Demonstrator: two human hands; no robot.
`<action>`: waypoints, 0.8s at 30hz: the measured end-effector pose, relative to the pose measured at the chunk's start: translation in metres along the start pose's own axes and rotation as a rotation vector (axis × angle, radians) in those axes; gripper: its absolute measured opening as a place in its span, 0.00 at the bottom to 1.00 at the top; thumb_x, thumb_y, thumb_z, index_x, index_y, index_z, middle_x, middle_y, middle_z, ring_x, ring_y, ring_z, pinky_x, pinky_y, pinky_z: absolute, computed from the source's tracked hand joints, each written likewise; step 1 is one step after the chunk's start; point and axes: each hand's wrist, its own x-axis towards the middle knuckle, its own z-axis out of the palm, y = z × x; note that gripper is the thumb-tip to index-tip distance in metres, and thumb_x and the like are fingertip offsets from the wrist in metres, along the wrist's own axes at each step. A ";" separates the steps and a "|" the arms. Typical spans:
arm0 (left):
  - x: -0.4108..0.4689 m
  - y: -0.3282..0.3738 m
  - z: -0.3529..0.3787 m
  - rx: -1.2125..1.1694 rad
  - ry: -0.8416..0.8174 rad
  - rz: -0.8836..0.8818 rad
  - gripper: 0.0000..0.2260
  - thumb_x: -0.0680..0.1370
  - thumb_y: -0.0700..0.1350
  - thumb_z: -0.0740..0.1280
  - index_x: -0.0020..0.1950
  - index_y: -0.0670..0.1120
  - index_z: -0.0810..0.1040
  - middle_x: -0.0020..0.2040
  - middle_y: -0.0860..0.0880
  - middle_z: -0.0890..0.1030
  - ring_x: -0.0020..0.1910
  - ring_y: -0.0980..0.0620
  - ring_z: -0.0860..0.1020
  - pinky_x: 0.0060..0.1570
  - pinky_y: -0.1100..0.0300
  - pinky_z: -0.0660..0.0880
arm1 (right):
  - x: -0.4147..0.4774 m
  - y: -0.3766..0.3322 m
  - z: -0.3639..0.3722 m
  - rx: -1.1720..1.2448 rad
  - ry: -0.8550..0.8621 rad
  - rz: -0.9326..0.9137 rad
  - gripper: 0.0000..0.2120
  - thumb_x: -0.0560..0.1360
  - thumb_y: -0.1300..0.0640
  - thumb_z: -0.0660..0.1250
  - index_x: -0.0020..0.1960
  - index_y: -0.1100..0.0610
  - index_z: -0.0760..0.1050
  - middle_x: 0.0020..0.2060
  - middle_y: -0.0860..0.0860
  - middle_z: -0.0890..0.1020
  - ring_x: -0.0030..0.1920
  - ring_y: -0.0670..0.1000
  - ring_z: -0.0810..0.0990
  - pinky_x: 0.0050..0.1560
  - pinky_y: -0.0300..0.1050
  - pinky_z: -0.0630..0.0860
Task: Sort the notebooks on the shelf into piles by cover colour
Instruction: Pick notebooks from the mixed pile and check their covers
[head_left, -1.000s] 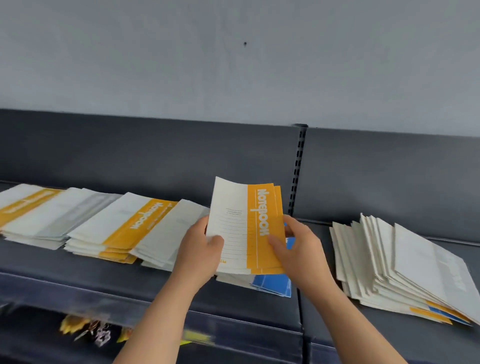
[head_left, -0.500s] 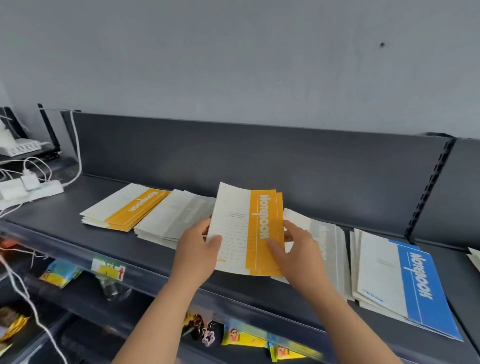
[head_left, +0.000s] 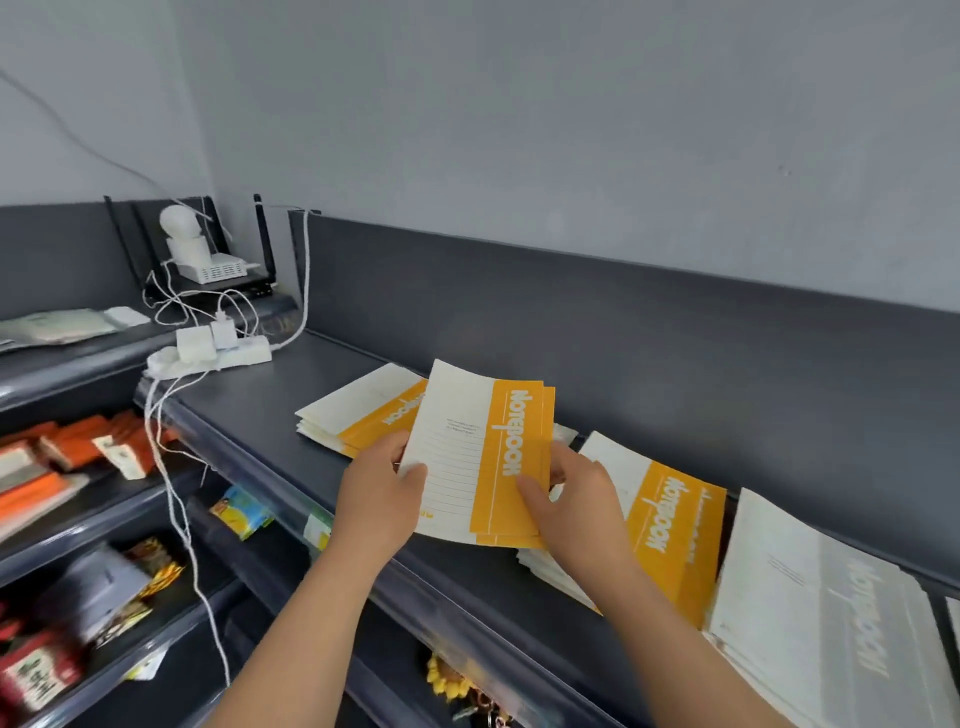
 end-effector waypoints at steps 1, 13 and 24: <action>0.005 -0.006 -0.005 0.015 0.014 -0.005 0.15 0.79 0.36 0.61 0.51 0.56 0.77 0.50 0.58 0.81 0.49 0.58 0.79 0.38 0.71 0.72 | 0.006 -0.003 0.009 0.004 -0.012 -0.011 0.09 0.76 0.49 0.64 0.56 0.48 0.73 0.41 0.42 0.78 0.44 0.46 0.77 0.61 0.55 0.73; 0.114 -0.067 -0.067 0.206 0.042 -0.017 0.14 0.78 0.35 0.57 0.56 0.48 0.79 0.51 0.53 0.80 0.41 0.56 0.76 0.25 0.73 0.67 | 0.083 -0.061 0.110 -0.120 -0.103 0.047 0.14 0.77 0.47 0.61 0.58 0.53 0.72 0.50 0.50 0.80 0.50 0.52 0.78 0.59 0.52 0.74; 0.184 -0.124 -0.077 0.346 -0.057 -0.023 0.09 0.77 0.36 0.58 0.45 0.46 0.75 0.42 0.49 0.78 0.39 0.51 0.73 0.31 0.62 0.64 | 0.111 -0.075 0.162 -0.328 -0.114 0.081 0.12 0.78 0.45 0.59 0.43 0.52 0.65 0.38 0.46 0.72 0.43 0.49 0.72 0.55 0.46 0.72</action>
